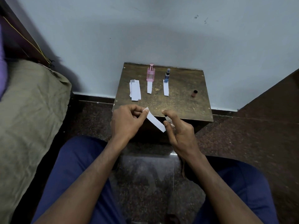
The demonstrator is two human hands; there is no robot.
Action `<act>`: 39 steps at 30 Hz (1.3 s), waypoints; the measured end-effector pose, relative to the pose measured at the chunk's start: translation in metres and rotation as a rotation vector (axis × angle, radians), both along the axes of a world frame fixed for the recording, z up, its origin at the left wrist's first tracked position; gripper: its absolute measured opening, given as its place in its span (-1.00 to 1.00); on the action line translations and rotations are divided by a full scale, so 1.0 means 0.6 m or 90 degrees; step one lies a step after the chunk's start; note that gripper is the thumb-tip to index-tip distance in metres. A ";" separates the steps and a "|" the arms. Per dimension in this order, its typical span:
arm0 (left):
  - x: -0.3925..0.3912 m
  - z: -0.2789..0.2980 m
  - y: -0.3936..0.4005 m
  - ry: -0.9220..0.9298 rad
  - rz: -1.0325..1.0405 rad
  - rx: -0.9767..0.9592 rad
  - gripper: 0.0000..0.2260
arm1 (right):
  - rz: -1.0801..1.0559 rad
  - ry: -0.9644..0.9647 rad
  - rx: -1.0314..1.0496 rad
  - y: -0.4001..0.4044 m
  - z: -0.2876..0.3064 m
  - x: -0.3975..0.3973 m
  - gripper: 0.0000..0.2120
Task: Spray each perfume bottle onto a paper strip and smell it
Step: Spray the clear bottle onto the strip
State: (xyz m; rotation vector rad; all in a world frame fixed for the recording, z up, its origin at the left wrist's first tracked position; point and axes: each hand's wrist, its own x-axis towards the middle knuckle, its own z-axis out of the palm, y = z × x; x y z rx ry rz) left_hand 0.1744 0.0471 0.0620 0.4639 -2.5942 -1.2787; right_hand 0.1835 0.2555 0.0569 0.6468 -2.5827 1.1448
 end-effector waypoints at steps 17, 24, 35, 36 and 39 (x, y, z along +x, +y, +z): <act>-0.007 -0.001 0.005 0.017 -0.032 -0.014 -0.76 | -0.025 0.096 -0.051 -0.002 -0.008 -0.012 -0.74; -0.004 -0.008 0.006 0.028 -0.043 0.008 -0.78 | -0.050 0.096 -0.051 -0.002 -0.013 -0.008 -0.80; -0.005 -0.012 0.009 0.026 -0.049 -0.035 -0.76 | -0.004 0.085 -0.031 0.010 -0.019 -0.006 -0.74; -0.006 -0.011 0.007 0.028 -0.046 -0.040 -0.76 | 0.007 0.089 -0.027 0.011 -0.019 -0.004 -0.71; -0.008 -0.010 -0.001 0.032 -0.033 -0.057 -0.75 | 0.020 0.116 -0.044 0.014 -0.017 0.001 -0.70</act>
